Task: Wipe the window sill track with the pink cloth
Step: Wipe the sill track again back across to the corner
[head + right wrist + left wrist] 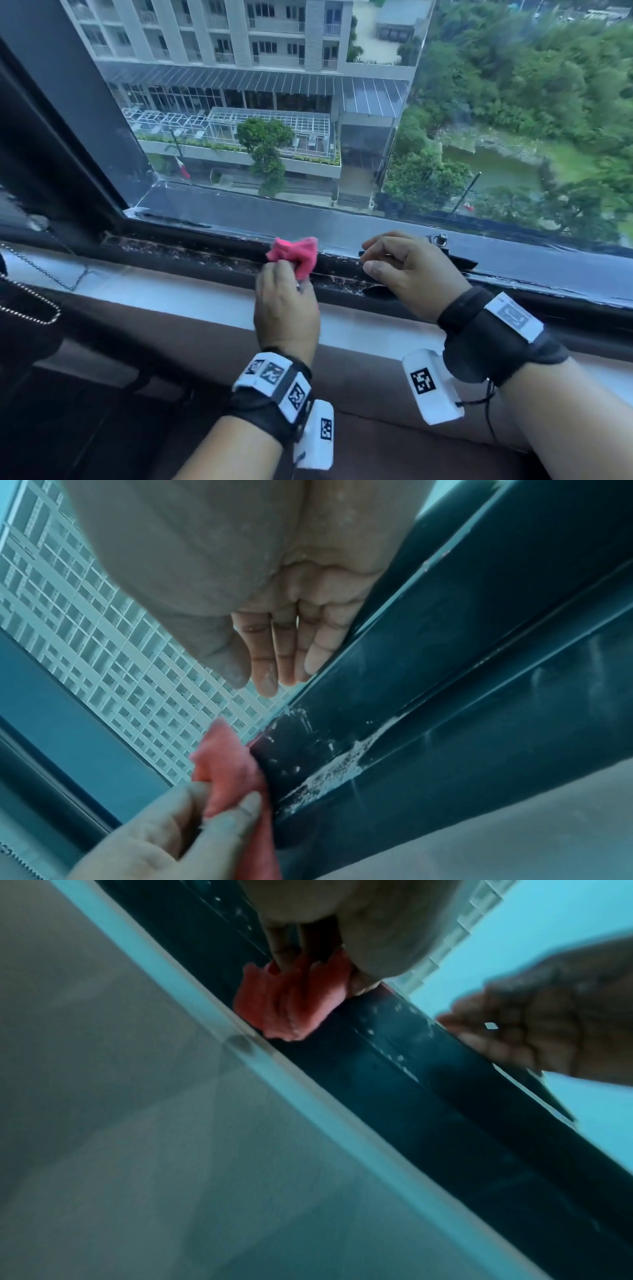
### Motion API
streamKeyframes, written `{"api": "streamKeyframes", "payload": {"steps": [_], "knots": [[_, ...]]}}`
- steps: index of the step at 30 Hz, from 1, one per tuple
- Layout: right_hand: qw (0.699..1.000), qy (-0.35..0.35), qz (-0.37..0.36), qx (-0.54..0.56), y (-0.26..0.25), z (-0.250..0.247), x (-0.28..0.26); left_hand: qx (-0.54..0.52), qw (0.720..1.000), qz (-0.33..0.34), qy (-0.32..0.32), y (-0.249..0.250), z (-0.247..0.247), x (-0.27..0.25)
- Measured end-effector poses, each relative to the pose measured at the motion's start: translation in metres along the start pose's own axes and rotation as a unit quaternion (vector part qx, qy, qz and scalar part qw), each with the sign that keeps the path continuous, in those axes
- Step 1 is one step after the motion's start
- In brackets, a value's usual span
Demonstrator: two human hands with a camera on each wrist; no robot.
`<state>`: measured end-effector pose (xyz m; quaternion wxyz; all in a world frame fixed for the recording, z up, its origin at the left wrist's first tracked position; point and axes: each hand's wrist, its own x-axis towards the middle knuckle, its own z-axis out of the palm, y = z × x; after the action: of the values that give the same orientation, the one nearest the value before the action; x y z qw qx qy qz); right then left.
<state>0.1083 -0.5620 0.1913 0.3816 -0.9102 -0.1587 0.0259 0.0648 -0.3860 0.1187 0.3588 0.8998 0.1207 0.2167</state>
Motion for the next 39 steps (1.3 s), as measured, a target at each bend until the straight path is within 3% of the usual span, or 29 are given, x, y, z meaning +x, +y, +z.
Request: {"api": "streamKeyframes", "payload": {"steps": [4, 9, 11, 13, 15, 17, 19, 24, 30, 33, 34, 36, 39], "knots": [[1.000, 0.005, -0.009, 0.005, -0.004, 0.003, 0.003, 0.071, 0.992, 0.087, -0.051, -0.003, 0.005, -0.013], [1.000, -0.003, -0.004, 0.019, -0.007, 0.003, 0.003, 0.076, 0.975, 0.174, -0.114, 0.014, 0.011, -0.018], [0.998, -0.005, 0.013, 0.059, -0.008, 0.000, 0.002, 0.056, 0.977, 0.162, -0.124, 0.020, 0.009, -0.018], [0.991, 0.016, 0.031, 0.126, -0.009, -0.005, -0.002, 0.013, 0.988, 0.104, -0.112, 0.020, -0.001, -0.017], [0.987, 0.047, 0.031, 0.152, -0.009, -0.013, -0.008, -0.055, 0.996, 0.030, -0.068, 0.020, -0.014, -0.015], [0.986, 0.060, 0.029, 0.150, -0.006, -0.017, -0.011, -0.075, 0.997, 0.007, -0.017, 0.019, -0.016, -0.011], [0.986, 0.066, 0.033, 0.151, -0.001, -0.019, -0.012, -0.032, 0.998, 0.057, -0.015, 0.025, -0.006, -0.009], [0.983, 0.068, 0.044, 0.165, 0.004, -0.012, -0.007, 0.085, 0.969, 0.215, -0.089, 0.026, 0.019, -0.023], [0.982, 0.069, 0.055, 0.165, -0.004, -0.016, -0.004, 0.049, 0.950, 0.232, -0.201, 0.018, -0.014, 0.012], [0.979, 0.073, 0.069, 0.175, -0.003, -0.020, -0.004, 0.035, 0.956, 0.263, -0.129, 0.013, -0.036, 0.021], [0.977, 0.074, 0.072, 0.186, -0.003, -0.021, -0.003, 0.042, 0.947, 0.306, -0.092, 0.014, -0.036, 0.021], [0.973, 0.076, 0.081, 0.201, -0.005, -0.019, 0.001, 0.059, 0.903, 0.422, -0.052, 0.022, -0.021, 0.023], [0.969, 0.075, 0.098, 0.214, -0.006, -0.015, 0.009, 0.103, 0.827, 0.544, -0.103, 0.027, 0.013, 0.028]]}}
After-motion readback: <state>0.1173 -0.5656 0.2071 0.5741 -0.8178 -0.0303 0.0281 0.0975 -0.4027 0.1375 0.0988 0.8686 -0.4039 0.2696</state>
